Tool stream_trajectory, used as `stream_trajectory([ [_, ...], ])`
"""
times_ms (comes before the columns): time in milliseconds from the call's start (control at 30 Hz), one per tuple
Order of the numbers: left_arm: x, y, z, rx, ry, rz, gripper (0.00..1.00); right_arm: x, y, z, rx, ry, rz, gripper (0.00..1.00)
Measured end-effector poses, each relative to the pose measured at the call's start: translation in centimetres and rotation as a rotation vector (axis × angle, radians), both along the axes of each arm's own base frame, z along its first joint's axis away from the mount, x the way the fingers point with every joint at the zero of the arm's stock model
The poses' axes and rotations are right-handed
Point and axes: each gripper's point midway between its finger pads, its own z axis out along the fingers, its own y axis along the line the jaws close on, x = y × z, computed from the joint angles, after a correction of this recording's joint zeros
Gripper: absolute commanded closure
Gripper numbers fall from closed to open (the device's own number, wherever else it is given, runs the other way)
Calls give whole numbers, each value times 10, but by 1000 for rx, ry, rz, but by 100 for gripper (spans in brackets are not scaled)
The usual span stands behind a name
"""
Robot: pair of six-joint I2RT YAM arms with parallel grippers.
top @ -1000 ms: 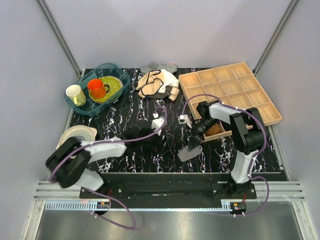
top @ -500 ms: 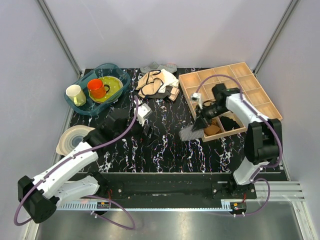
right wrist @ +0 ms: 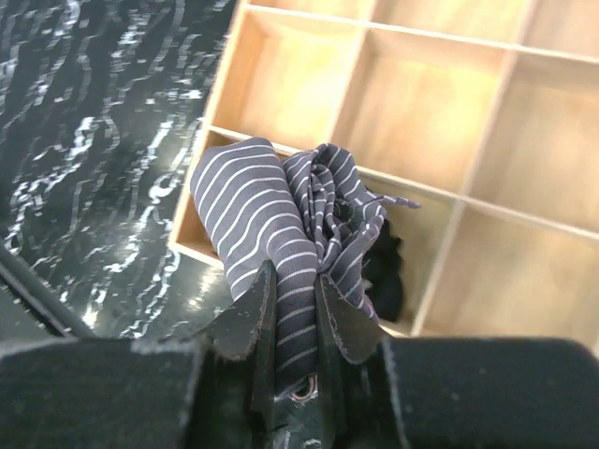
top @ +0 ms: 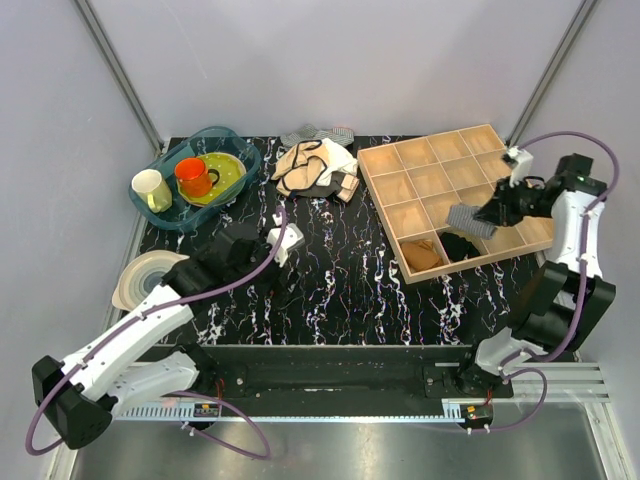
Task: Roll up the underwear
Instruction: Place the underwear in the storage box.
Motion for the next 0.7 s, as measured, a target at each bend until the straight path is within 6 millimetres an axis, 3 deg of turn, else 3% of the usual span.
stream_trajectory([
  [167,4,8,5,6,-35,39,1,7,-57,-14,-78,10,-146,100],
  [333,7,13,7,15,-52,65,1,21,-103,-44,-128,41,-241,100],
  [500,9,16,5,28,-54,81,1,34,-128,-79,-147,78,-277,100],
  [700,14,18,-5,60,-35,97,1,49,-140,-128,-123,134,-300,100],
])
